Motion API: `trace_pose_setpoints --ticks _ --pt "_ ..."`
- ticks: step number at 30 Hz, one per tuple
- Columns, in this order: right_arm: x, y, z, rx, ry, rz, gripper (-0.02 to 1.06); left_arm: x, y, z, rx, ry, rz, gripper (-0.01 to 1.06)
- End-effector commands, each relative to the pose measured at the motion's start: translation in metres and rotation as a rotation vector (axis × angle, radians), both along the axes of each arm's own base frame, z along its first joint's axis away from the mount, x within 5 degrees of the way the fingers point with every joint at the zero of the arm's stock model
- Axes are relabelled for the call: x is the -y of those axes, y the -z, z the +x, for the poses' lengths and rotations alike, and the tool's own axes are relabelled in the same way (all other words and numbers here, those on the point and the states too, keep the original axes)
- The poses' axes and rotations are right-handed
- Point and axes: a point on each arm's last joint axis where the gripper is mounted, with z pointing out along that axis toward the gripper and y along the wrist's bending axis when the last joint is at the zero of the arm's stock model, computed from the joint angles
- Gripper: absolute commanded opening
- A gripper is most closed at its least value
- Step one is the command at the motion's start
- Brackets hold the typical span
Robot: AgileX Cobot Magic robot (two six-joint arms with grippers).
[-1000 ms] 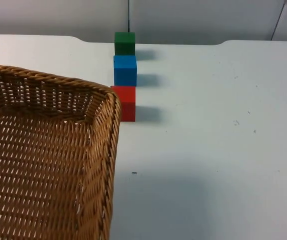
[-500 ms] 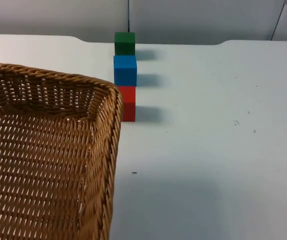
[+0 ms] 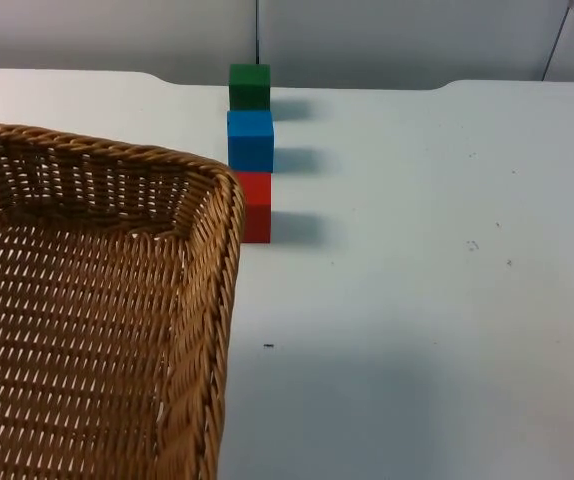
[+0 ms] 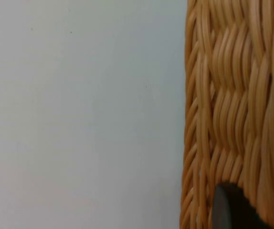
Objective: Pick up the basket with the left hand and place the blue cube into the basket with the right hand.
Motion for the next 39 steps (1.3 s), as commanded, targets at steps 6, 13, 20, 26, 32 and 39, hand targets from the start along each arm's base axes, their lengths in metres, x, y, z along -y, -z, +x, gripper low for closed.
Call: trace_pose_setpoints --ticks 6,13,20,26,32,39 --pt "-0.056 0.006 0.066 -0.084 -0.196 0.032 0.99 0.001 -0.001 0.000 0.009 0.000 -0.026 0.00" --pt "-0.131 0.047 0.117 -0.188 -0.162 0.010 0.99 0.000 0.007 0.003 -0.016 0.006 -0.025 0.00" --pt "-0.193 0.096 0.161 -0.297 -0.130 -0.027 0.99 -0.001 0.007 0.004 -0.005 -0.003 -0.012 0.00" --pt "-0.225 0.132 0.197 -0.391 -0.104 -0.022 0.99 -0.002 0.007 0.004 -0.006 -0.006 -0.012 0.00" --pt "-0.242 0.163 0.231 -0.434 -0.028 -0.014 0.98 -0.010 0.007 0.005 -0.004 -0.044 -0.013 0.00" --pt "-0.253 0.183 0.254 -0.437 0.037 -0.003 0.97 -0.012 0.007 0.005 -0.002 -0.055 -0.016 0.00"
